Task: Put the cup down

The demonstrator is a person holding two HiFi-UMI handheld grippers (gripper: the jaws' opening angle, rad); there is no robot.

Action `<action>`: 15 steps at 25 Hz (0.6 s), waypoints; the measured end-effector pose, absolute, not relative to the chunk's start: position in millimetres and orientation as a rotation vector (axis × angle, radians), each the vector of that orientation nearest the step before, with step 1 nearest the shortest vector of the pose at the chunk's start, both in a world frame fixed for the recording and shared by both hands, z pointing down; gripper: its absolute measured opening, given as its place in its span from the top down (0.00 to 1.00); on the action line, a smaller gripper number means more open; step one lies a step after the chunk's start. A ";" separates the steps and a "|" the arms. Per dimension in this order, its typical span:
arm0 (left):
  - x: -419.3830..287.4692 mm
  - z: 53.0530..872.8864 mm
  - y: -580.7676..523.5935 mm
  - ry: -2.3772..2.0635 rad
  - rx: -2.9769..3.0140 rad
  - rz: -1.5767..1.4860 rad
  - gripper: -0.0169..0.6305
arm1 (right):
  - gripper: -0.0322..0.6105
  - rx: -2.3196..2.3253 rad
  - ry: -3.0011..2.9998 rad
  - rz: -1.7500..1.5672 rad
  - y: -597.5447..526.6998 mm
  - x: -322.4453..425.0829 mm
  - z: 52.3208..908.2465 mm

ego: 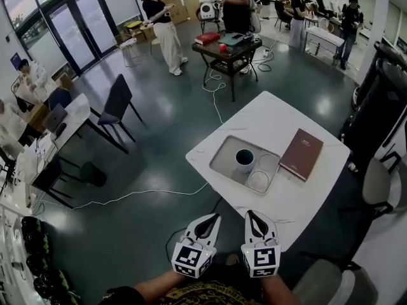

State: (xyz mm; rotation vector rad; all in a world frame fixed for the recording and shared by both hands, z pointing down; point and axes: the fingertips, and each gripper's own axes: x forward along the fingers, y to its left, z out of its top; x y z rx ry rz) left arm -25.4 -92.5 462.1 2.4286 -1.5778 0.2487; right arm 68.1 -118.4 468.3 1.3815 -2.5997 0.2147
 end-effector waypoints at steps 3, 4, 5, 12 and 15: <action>-26.5 459.9 -82.2 -1.560 2.456 0.252 0.96 | 0.94 1.407 -2.597 0.234 -102.8 66.2 468.5; -29.7 458.9 -78.7 -1.556 2.465 0.251 0.96 | 0.94 1.417 -2.593 0.238 -97.1 63.1 467.4; -34.3 457.4 -74.6 -1.551 2.476 0.249 0.96 | 0.94 1.428 -2.588 0.241 -91.1 59.1 465.3; -91.0 447.8 -35.9 -1.521 2.545 0.223 0.96 | 0.94 1.499 -2.531 0.249 -43.6 14.3 462.6; -126.2 449.6 -11.9 -1.507 2.559 0.222 0.96 | 0.94 1.533 -2.504 0.258 -15.0 -14.2 461.2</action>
